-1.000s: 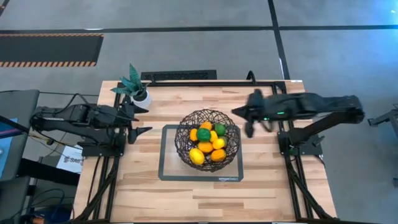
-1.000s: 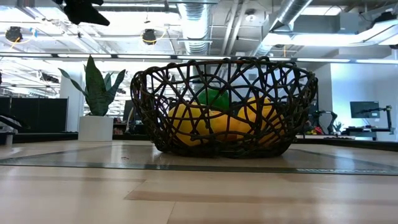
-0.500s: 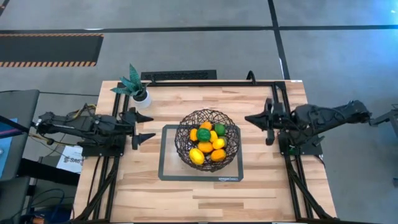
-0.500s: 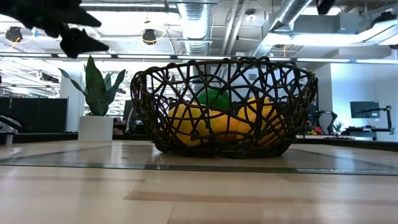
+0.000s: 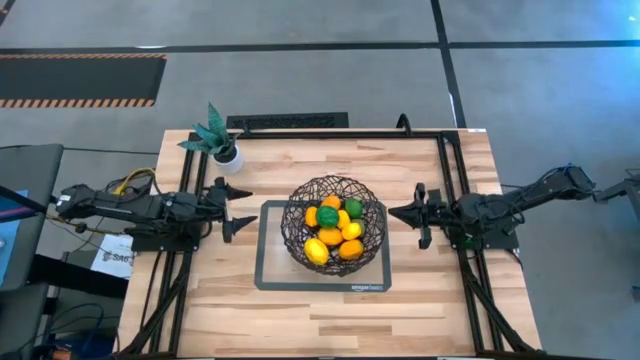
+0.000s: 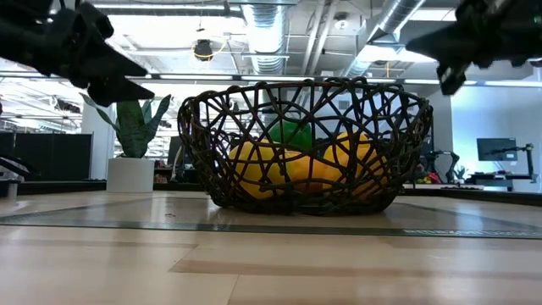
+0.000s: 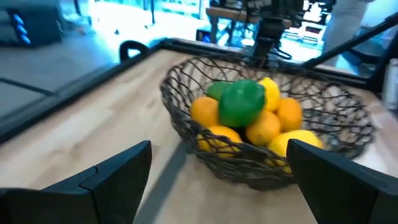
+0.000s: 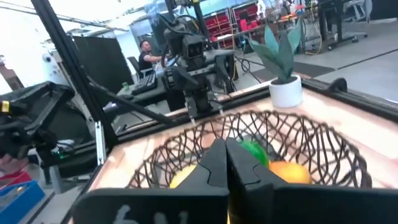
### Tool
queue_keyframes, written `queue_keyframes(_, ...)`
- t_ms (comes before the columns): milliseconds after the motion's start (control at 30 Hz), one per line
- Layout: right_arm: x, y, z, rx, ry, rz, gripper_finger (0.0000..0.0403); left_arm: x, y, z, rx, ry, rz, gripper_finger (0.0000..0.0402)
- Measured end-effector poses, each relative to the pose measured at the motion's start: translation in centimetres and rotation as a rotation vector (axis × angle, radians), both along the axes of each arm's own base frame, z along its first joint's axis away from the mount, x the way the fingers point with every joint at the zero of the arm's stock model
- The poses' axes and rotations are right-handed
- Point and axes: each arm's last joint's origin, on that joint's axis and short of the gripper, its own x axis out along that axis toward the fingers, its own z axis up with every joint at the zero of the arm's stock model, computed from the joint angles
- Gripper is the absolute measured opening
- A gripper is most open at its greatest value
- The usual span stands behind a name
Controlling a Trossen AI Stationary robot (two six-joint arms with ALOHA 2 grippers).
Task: Build produce basket
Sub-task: Return to Home Position
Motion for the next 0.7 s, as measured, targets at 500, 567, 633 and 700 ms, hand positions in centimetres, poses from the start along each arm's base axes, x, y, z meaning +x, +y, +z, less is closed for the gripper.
queue_keyframes(500, -1.7, -2.1, -0.8, -0.186, -0.083, -0.068, 0.0002, 0.1, 2.3, -1.6, 0.09, 0.023, 0.054, 0.0359)
queue_keyframes(567, -2.4, -2.4, -0.7, -0.184, -0.096, -0.074, 0.0002, 0.1, 2.5, -1.6, 0.083, 0.023, 0.044, 0.0359)
queue_keyframes(633, -3.2, -2.5, -0.8, -0.175, -0.095, -0.079, 0.0001, 0.0, 2.6, -1.6, 0.082, 0.024, 0.042, 0.0359)
queue_keyframes(700, -3.8, -2.5, -0.8, -0.167, -0.102, -0.077, 0.0002, 0.0, 2.7, -1.7, 0.097, 0.031, 0.045, 0.0359)
